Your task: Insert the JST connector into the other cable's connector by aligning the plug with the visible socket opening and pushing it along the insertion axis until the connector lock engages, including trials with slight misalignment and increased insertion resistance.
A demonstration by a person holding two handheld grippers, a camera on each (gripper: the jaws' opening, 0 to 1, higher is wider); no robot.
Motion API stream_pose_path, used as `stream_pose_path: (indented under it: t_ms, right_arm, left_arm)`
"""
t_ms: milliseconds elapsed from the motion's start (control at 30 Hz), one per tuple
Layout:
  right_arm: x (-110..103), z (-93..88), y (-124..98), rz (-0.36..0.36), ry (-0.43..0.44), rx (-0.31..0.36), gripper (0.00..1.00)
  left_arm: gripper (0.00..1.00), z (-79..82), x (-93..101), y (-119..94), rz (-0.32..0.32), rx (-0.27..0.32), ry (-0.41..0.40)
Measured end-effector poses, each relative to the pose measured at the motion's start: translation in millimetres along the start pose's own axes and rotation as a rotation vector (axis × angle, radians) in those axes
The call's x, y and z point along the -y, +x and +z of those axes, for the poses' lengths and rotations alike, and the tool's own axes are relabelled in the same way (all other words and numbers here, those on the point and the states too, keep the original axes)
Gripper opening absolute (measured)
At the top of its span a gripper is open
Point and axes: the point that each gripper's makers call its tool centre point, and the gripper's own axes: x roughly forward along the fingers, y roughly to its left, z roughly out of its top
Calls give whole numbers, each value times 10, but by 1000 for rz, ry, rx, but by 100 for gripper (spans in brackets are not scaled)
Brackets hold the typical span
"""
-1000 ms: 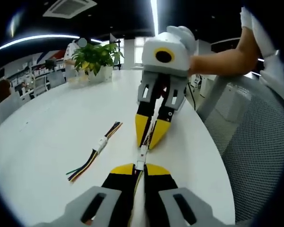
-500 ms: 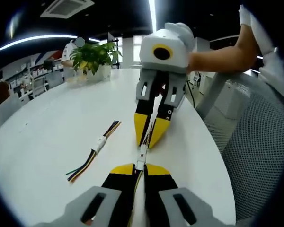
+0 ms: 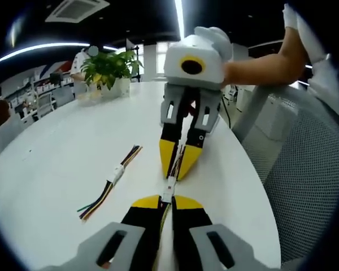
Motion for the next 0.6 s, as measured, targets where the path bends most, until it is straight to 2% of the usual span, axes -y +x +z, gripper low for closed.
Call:
stream_pose_path:
  t_ms: [267,467,600]
  right_arm:
    - [1,71,-25,5,20,38,4]
    - [32,96,-58,1,26,60,3]
    - [75,225,-134,-6,59,132,3]
  left_arm:
    - [0,-15,-6,-20,1,-1,-4]
    - [0,23,-37,-56,3,28,-31]
    - [0,35,-72,-110,13,40,-41]
